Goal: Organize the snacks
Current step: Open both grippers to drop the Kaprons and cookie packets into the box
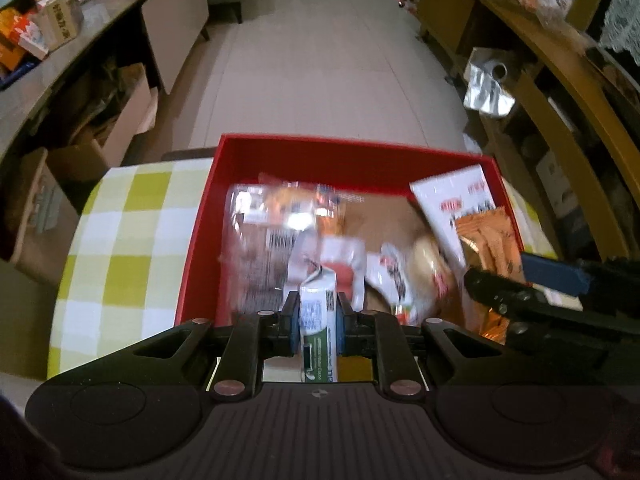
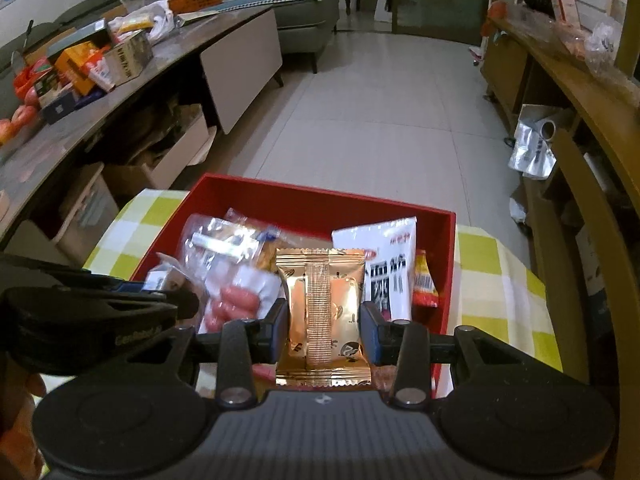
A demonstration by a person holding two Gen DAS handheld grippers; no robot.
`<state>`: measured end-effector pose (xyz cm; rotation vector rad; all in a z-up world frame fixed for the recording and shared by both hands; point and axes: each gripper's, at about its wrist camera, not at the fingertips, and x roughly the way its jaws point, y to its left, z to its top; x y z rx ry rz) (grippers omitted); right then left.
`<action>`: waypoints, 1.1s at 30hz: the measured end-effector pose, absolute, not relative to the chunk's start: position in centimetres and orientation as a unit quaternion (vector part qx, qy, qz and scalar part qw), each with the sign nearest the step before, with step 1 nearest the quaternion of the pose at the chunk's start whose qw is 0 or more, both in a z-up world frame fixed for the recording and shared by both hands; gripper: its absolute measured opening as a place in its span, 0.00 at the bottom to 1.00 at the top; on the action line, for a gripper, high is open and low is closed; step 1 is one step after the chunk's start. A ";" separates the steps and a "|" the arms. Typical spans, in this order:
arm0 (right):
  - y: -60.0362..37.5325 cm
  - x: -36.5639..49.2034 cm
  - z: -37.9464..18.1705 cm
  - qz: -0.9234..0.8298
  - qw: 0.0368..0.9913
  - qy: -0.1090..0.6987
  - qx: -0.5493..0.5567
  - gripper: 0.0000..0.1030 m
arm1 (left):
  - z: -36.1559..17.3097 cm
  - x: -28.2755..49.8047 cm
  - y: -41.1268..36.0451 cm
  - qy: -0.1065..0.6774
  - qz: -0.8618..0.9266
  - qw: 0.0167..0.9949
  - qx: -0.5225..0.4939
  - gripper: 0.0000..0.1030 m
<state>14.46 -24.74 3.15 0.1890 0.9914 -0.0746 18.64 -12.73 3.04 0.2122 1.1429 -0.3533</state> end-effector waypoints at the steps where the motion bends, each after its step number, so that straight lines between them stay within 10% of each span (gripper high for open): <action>1: -24.9 14.9 2.9 -0.038 0.875 0.475 0.089 0.45 | 3.0 19.0 -12.9 0.536 -0.164 0.822 0.098 0.22; 20: -26.3 19.4 -0.3 -0.056 0.872 0.479 0.084 0.45 | 0.4 23.1 -14.8 0.531 -0.147 0.828 0.104 0.23; 33: -26.7 19.6 0.0 -0.071 0.872 0.479 0.073 0.52 | 0.9 23.4 -15.2 0.521 -0.141 0.835 0.105 0.55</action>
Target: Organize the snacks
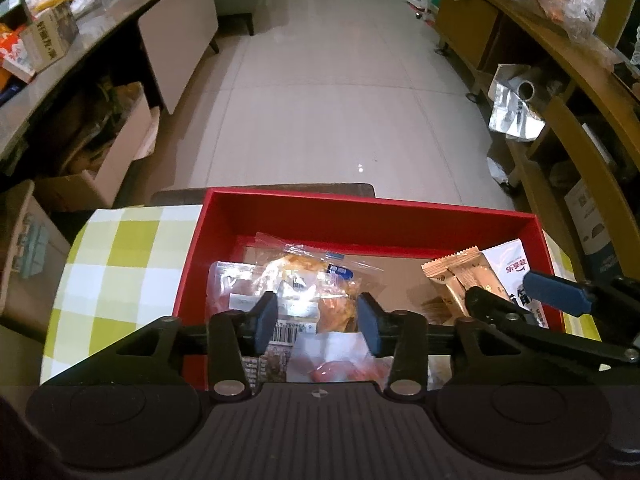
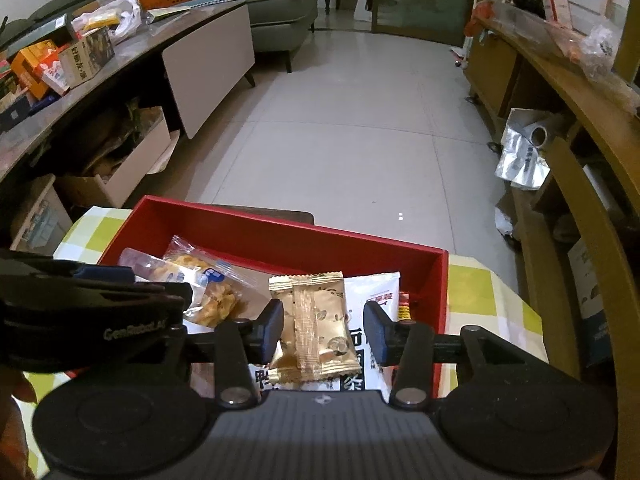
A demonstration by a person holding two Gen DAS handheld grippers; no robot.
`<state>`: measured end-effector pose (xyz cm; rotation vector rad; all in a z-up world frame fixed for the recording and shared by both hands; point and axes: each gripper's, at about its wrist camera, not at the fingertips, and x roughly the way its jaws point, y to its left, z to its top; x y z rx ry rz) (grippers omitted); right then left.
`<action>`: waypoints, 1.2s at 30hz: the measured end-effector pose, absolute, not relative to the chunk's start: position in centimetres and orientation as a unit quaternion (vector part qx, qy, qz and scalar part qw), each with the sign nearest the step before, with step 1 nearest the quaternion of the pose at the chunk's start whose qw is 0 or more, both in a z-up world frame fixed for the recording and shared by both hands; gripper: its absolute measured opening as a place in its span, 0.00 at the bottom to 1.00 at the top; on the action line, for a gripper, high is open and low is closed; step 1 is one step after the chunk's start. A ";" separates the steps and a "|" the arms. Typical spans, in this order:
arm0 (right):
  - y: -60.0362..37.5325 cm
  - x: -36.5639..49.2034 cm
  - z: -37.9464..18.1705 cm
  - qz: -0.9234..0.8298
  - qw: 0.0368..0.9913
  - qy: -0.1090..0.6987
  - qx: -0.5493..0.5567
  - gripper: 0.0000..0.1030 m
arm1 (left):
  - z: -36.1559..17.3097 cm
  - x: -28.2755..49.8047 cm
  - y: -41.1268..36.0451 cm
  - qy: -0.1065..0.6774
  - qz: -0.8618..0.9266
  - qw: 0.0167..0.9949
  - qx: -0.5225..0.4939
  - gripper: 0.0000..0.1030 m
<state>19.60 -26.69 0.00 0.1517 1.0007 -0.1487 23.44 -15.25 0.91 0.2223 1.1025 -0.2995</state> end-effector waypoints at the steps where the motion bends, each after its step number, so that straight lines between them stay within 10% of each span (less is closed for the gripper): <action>1: -26.7 19.5 0.1 -0.070 0.872 0.479 0.072 0.53 | 1.0 23.4 -15.2 0.520 -0.141 0.836 0.105 0.57; 36: -23.5 9.4 2.3 -0.073 0.851 0.518 0.042 0.65 | 2.9 12.4 -10.8 0.517 -0.133 0.834 0.141 0.78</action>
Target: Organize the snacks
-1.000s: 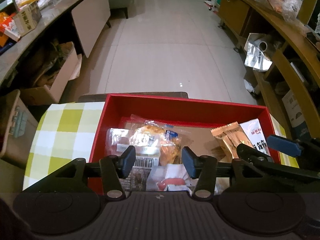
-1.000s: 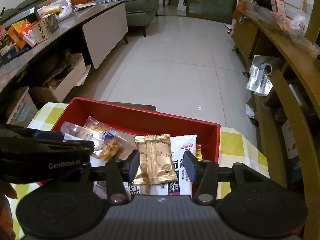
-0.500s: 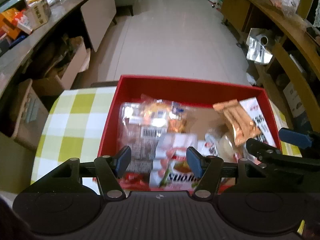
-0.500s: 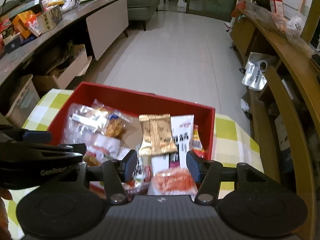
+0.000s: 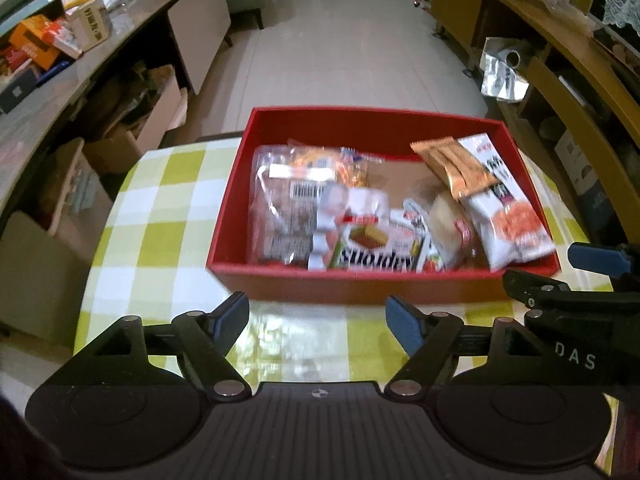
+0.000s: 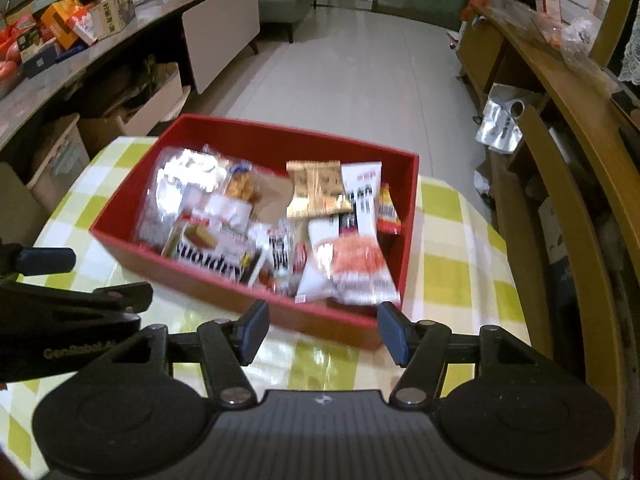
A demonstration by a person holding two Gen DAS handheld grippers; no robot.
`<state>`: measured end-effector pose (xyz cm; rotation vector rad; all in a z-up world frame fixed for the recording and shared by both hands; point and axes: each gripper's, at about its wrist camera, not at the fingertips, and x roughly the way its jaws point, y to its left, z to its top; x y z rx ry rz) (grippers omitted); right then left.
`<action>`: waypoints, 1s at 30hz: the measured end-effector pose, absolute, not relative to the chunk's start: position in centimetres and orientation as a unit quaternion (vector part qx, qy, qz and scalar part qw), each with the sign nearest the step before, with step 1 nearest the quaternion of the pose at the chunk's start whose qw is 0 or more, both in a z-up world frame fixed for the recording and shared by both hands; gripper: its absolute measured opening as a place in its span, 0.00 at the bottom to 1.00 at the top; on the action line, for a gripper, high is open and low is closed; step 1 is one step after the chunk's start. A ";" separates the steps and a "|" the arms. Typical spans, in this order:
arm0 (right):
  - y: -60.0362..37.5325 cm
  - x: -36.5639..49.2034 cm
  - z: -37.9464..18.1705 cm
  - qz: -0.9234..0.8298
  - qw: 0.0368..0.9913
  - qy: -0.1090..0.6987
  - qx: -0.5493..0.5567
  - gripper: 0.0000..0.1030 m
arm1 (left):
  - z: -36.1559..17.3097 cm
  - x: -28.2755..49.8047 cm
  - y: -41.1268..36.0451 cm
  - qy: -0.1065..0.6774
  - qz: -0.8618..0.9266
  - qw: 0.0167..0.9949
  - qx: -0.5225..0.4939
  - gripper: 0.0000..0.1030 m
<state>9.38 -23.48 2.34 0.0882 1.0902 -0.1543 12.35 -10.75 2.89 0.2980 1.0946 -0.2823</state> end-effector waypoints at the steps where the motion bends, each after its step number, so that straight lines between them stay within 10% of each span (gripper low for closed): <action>1: -23.3 8.9 2.3 -0.073 0.851 0.519 0.042 0.65 | 2.9 11.9 -10.6 0.516 -0.133 0.834 0.143 0.79; 30: -18.8 1.9 1.2 -0.064 0.826 0.560 0.008 0.71 | 1.0 4.1 -7.4 0.519 -0.112 0.824 0.196 0.85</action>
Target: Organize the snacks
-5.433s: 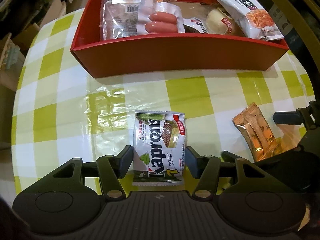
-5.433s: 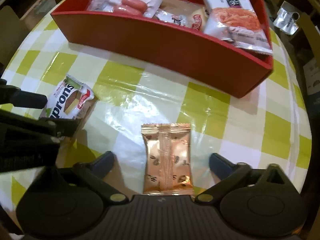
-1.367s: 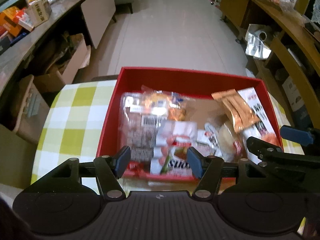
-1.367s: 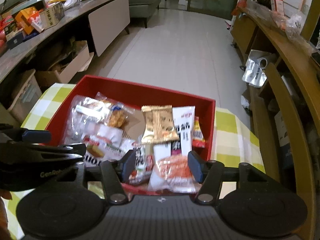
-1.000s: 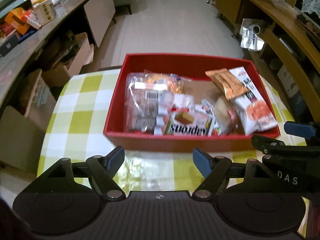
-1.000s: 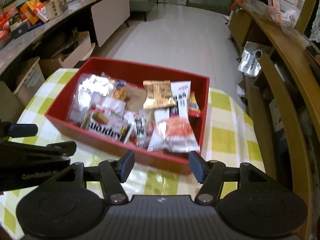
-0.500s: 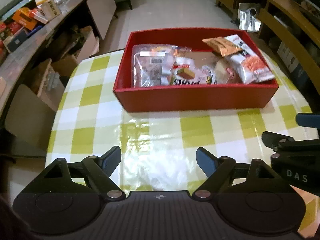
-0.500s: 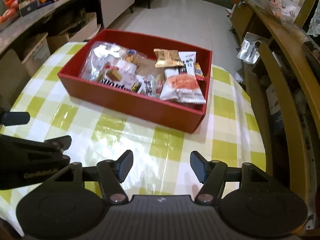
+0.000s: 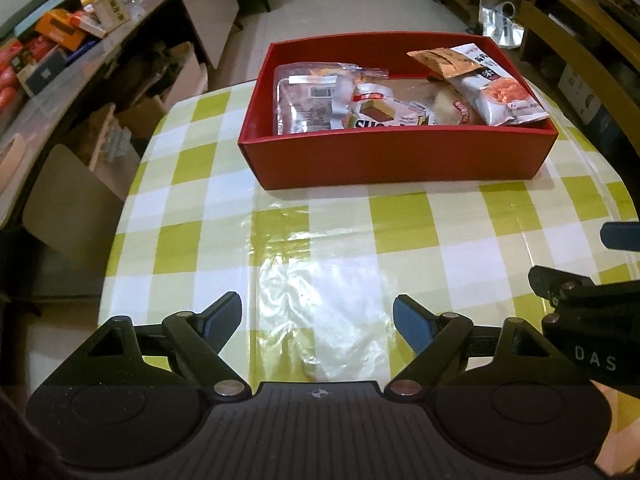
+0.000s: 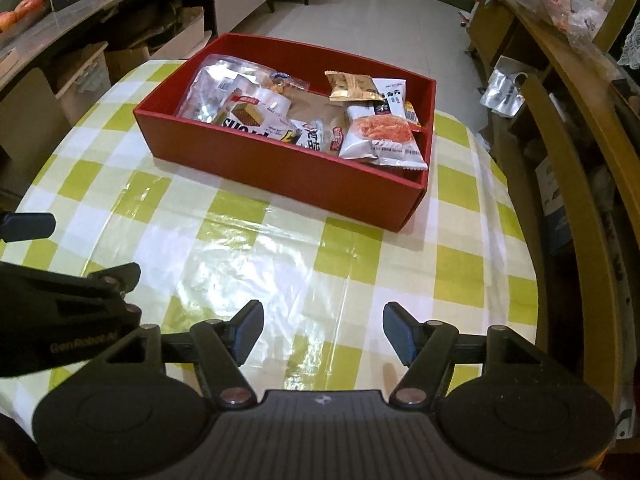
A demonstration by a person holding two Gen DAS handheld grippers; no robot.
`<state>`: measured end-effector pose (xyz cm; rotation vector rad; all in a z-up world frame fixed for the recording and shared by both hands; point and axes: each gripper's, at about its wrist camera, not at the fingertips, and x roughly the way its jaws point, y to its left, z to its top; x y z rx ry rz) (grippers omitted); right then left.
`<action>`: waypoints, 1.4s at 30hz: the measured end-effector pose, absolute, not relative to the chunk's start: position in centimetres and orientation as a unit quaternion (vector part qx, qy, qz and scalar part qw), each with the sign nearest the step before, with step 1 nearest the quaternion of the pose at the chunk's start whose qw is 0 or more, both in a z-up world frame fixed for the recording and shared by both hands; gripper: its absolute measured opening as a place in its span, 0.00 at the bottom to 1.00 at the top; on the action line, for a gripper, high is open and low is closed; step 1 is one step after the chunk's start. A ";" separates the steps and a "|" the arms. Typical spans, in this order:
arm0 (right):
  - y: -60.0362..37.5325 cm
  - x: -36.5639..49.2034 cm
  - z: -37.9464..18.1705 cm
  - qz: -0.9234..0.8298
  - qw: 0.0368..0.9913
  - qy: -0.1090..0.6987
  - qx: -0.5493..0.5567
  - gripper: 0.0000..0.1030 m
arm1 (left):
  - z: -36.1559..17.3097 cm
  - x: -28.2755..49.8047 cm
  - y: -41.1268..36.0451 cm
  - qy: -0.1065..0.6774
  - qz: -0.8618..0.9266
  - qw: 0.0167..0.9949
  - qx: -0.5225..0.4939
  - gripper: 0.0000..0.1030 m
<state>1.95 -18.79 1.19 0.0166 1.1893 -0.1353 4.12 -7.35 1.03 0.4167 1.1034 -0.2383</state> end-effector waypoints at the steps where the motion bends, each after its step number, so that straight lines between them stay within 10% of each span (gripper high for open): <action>1: -18.7 1.8 1.2 -0.063 0.826 0.559 0.007 0.71 | 1.1 4.1 -7.3 0.519 -0.112 0.824 0.196 0.85; 42: -18.0 1.2 0.6 -0.049 0.819 0.571 -0.006 0.72 | 0.8 3.1 -7.8 0.509 -0.117 0.825 0.215 0.86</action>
